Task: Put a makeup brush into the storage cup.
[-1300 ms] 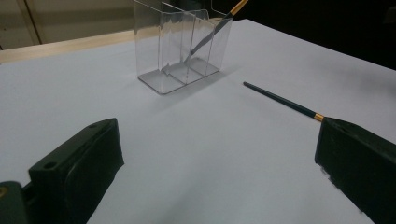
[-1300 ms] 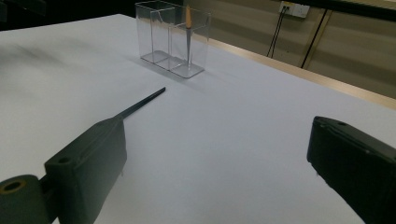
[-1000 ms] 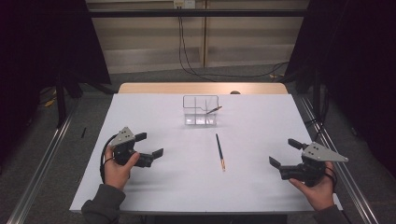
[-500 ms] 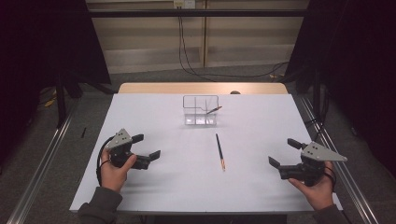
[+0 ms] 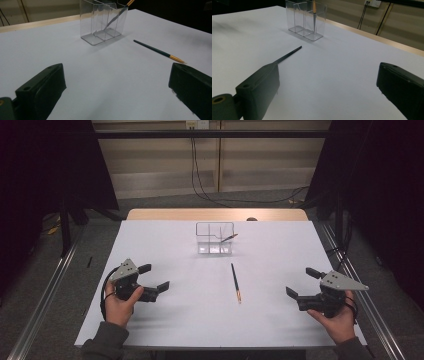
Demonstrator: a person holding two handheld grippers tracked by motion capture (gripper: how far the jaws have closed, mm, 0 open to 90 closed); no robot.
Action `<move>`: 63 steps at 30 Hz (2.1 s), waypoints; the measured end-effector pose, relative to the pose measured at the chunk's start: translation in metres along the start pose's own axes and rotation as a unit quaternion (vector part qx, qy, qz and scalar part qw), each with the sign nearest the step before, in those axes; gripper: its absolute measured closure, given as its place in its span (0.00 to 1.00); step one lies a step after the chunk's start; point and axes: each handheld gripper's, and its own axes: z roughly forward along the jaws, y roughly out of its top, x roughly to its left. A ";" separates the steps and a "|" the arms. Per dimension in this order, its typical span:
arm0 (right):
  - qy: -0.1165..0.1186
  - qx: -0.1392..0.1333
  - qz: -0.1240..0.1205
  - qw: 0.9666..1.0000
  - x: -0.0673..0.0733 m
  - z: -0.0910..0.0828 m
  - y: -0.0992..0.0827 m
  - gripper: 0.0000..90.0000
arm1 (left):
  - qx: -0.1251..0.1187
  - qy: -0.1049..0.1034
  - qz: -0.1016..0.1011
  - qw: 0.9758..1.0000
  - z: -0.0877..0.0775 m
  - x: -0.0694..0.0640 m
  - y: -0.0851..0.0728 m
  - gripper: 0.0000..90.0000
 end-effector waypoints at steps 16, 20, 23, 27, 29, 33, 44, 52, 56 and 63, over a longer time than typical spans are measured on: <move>0.009 0.006 0.012 1.000 -0.005 0.008 0.001 0.04 | 0.001 0.003 0.002 1.000 -0.001 0.000 -0.002 0.01; 0.011 0.008 0.015 1.000 -0.006 0.011 0.002 0.04 | 0.000 0.001 0.004 1.000 -0.002 0.000 -0.001 0.01; 0.016 0.008 0.017 1.000 -0.006 0.014 0.003 0.04 | 0.000 -0.001 0.005 1.000 -0.002 0.000 -0.001 0.01; 0.022 0.014 0.014 1.000 -0.005 0.018 0.005 0.04 | 0.002 0.003 0.007 1.000 -0.003 -0.002 -0.001 0.01; 0.023 0.015 0.011 1.000 -0.005 0.021 0.006 0.04 | -0.002 -0.007 0.008 1.000 -0.004 0.000 -0.001 0.01; 0.025 0.019 0.012 0.999 -0.005 0.025 0.009 0.04 | 0.001 -0.003 0.009 1.000 -0.004 -0.001 -0.002 0.01; 0.034 0.023 0.012 0.999 -0.004 0.036 0.012 0.04 | 0.002 0.000 0.011 1.000 -0.005 -0.002 -0.002 0.01; 0.037 0.031 0.010 0.999 -0.001 0.043 0.015 0.04 | 0.002 -0.001 0.016 1.000 -0.006 -0.003 -0.001 0.01; 0.044 0.035 0.010 0.998 0.001 0.048 0.016 0.04 | -0.001 -0.004 0.011 1.000 -0.007 -0.003 -0.001 0.01; 0.047 0.043 0.011 0.998 0.005 0.055 0.018 0.04 | 0.003 -0.001 0.016 1.000 -0.006 -0.004 -0.001 0.01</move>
